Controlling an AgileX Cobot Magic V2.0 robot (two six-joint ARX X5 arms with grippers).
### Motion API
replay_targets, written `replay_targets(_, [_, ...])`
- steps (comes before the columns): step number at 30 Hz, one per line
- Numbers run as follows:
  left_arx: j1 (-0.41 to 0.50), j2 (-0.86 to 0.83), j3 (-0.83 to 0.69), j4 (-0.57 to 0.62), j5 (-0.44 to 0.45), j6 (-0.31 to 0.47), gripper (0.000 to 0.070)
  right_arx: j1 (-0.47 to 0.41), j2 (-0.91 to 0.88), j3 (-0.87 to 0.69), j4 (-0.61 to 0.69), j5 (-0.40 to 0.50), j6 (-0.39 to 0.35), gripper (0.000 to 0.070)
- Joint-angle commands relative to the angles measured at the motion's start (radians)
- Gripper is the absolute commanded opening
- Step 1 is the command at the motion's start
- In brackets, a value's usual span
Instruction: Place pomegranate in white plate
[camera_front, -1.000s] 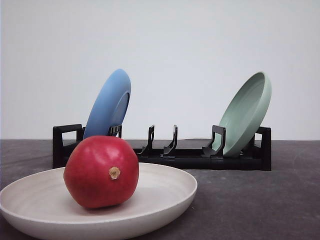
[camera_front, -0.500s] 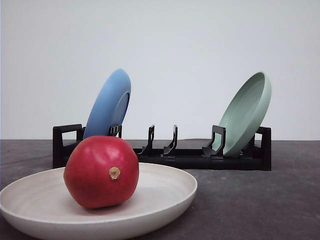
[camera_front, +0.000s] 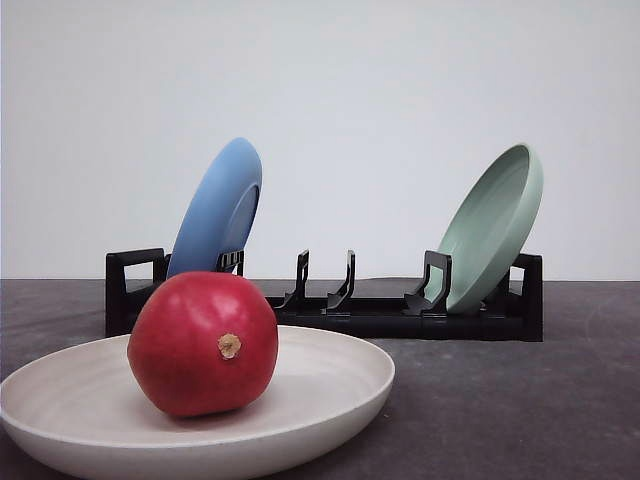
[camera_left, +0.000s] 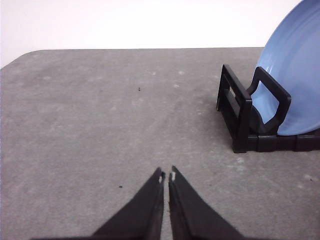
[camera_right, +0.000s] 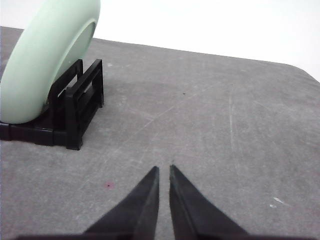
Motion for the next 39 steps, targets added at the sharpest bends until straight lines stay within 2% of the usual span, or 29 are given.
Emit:
replay_targets(1, [0.002, -0.002, -0.009, -0.003, 0.002, 0.007, 0.0000, -0.002, -0.002, -0.005, 0.011, 0.001, 0.011, 0.0033])
replay_targets(39, [0.010, -0.002, -0.009, -0.003, 0.002, 0.007, 0.0000, -0.002, -0.002, -0.005, 0.011, 0.001, 0.011, 0.0033])
